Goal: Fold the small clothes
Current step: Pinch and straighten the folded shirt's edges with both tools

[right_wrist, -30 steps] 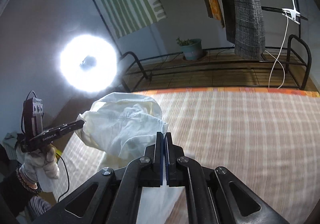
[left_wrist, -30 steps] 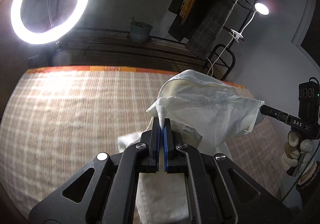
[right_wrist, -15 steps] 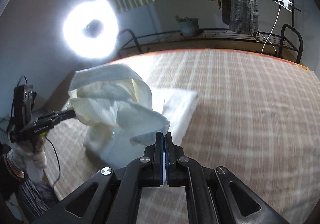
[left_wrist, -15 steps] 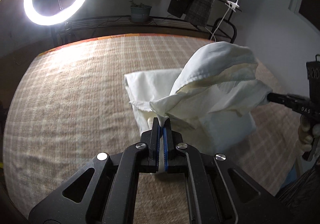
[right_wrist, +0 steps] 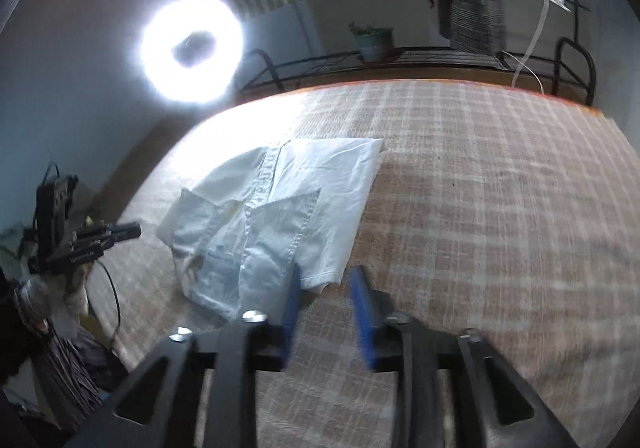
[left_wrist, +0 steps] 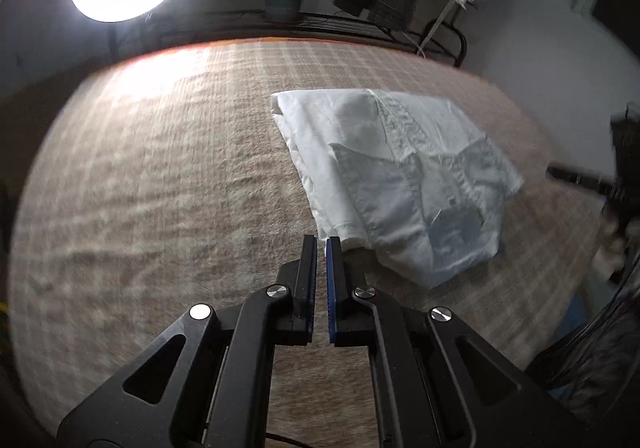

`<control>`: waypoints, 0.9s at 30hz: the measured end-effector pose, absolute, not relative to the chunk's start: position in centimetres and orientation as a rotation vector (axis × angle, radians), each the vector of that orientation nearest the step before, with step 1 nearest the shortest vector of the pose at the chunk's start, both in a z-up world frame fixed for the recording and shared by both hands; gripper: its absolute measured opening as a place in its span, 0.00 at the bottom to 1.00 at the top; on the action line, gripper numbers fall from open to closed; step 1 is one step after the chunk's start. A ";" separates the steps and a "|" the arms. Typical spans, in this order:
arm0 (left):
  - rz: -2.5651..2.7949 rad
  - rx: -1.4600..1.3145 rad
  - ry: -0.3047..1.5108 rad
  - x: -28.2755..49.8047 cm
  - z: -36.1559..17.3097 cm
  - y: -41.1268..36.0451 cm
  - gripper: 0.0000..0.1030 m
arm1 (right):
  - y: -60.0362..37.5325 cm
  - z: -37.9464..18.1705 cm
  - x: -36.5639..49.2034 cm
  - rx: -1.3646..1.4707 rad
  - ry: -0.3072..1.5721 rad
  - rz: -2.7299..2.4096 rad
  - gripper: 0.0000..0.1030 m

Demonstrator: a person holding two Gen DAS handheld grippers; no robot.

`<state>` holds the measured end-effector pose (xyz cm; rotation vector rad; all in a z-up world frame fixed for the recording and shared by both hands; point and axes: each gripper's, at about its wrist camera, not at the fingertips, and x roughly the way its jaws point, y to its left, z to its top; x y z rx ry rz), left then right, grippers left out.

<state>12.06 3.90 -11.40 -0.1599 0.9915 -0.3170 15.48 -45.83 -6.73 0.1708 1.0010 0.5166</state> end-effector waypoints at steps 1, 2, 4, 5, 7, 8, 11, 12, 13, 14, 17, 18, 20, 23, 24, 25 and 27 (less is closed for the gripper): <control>-0.322 -0.231 1.003 12.9 -11.5 4.5 0.07 | -46.1 -7.1 15.7 0.225 1.016 0.520 0.32; -0.327 -0.320 1.022 13.5 -11.9 5.1 0.18 | -46.2 -7.4 15.9 0.262 1.031 0.520 0.32; -0.336 -0.442 1.057 15.0 -12.8 5.5 0.32 | -46.1 -8.5 16.7 0.328 1.064 0.500 0.36; -0.346 -0.507 1.073 15.5 -13.4 5.6 0.32 | -46.1 -9.2 17.1 0.361 1.085 0.491 0.38; -0.365 -0.590 1.092 16.1 -14.5 5.5 0.32 | -46.0 -10.7 18.0 0.422 1.131 0.481 0.39; -0.377 -0.631 1.098 16.4 -15.1 5.3 0.32 | -45.9 -11.2 18.3 0.442 1.147 0.475 0.39; -0.399 -0.740 1.131 17.1 -17.0 5.4 0.00 | -45.6 -12.5 18.8 0.482 1.174 0.477 0.38; -0.394 -0.763 1.143 17.3 -17.5 5.4 0.00 | -45.4 -12.8 19.0 0.496 1.178 0.487 0.34; -0.392 -0.774 1.146 17.4 -17.7 5.5 0.00 | -45.4 -13.1 19.1 0.509 1.180 0.500 0.28; -0.390 -0.784 1.146 17.4 -17.7 5.6 0.00 | -45.3 -13.3 19.2 0.531 1.184 0.520 0.11; -0.413 -0.826 1.122 16.9 -16.5 6.5 0.00 | -45.0 -12.4 18.8 0.603 1.154 0.581 0.00; -0.414 -0.820 1.110 16.6 -15.9 6.8 0.00 | -44.9 -11.7 18.6 0.623 1.136 0.614 0.00; -0.393 -0.756 1.117 16.5 -15.7 6.9 0.00 | -44.7 -10.4 18.0 0.620 1.099 0.656 0.00; -0.326 -0.652 1.178 16.8 -17.4 6.3 0.00 | -44.7 -11.8 18.0 0.635 1.148 0.633 0.00; -0.317 -0.634 1.184 16.8 -17.8 6.1 0.00 | -44.6 -12.8 18.2 0.600 1.187 0.584 0.00; -0.314 -0.617 1.183 16.7 -17.9 5.8 0.00 | -44.6 -13.8 18.3 0.588 1.225 0.553 0.00; -0.313 -0.536 1.176 16.6 -17.3 4.9 0.01 | -44.1 -14.6 18.4 0.553 1.264 0.524 0.00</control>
